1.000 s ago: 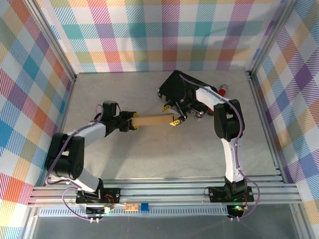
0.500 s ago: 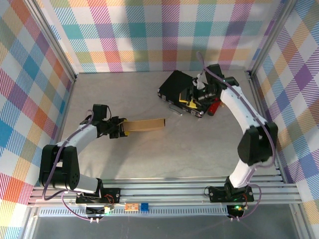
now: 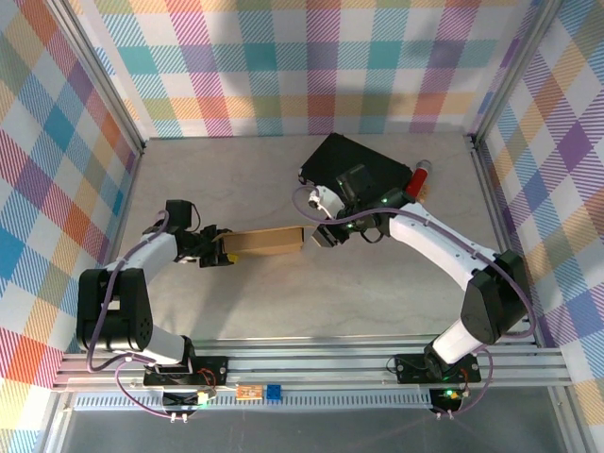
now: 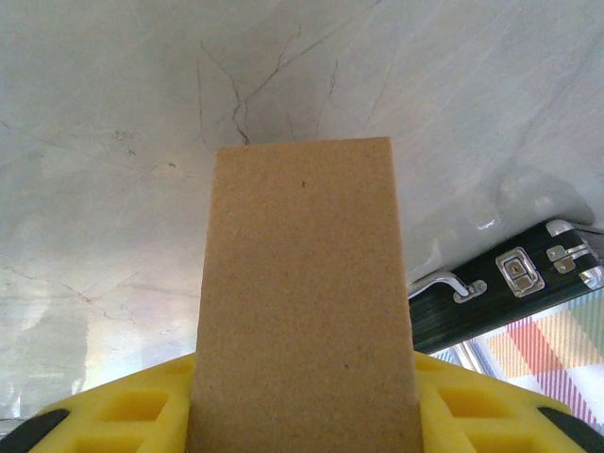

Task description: Fold the paper box

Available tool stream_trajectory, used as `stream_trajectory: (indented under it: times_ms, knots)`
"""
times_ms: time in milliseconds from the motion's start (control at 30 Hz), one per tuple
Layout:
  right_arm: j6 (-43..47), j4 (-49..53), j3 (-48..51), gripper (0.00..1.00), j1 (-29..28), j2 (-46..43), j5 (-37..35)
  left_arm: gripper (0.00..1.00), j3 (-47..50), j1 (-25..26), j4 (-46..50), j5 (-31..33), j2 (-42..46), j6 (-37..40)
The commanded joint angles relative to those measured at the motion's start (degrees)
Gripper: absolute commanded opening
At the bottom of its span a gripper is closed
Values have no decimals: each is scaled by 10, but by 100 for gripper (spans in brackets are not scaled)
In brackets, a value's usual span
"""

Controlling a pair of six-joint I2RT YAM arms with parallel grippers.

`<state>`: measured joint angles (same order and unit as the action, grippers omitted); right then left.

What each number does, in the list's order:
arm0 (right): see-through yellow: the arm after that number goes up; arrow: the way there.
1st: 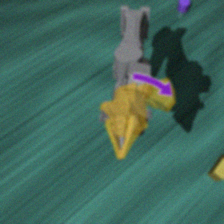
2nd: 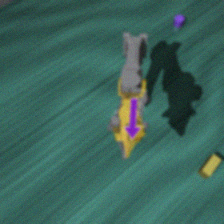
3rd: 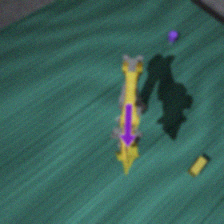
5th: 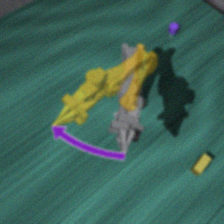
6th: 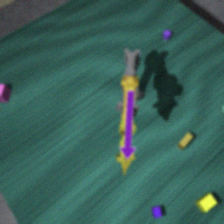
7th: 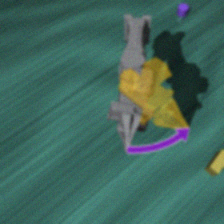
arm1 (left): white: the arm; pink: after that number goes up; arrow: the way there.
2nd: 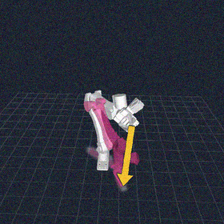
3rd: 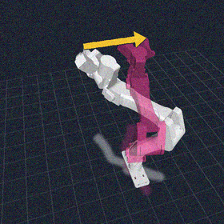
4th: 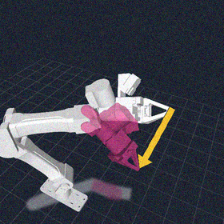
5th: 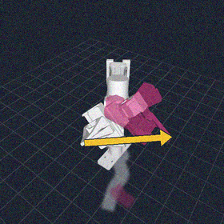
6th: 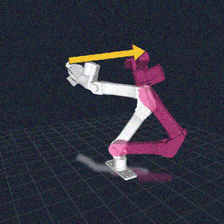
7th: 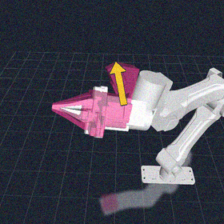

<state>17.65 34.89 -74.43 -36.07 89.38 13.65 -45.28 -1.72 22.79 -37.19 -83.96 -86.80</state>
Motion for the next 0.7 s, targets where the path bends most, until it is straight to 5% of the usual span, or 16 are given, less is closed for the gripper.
stream_trajectory:
  times_ms: [0,233,667]
  knots:
    - [73,-19,-28,42,-12,17,-51,1,-14,-11,54,24,-20,31]
    - [99,-12,-53,47,-35,42,-76,1,-31,-18,65,22,-37,47]
    - [76,28,-110,17,-58,89,-81,2,-46,-21,66,19,-51,52]
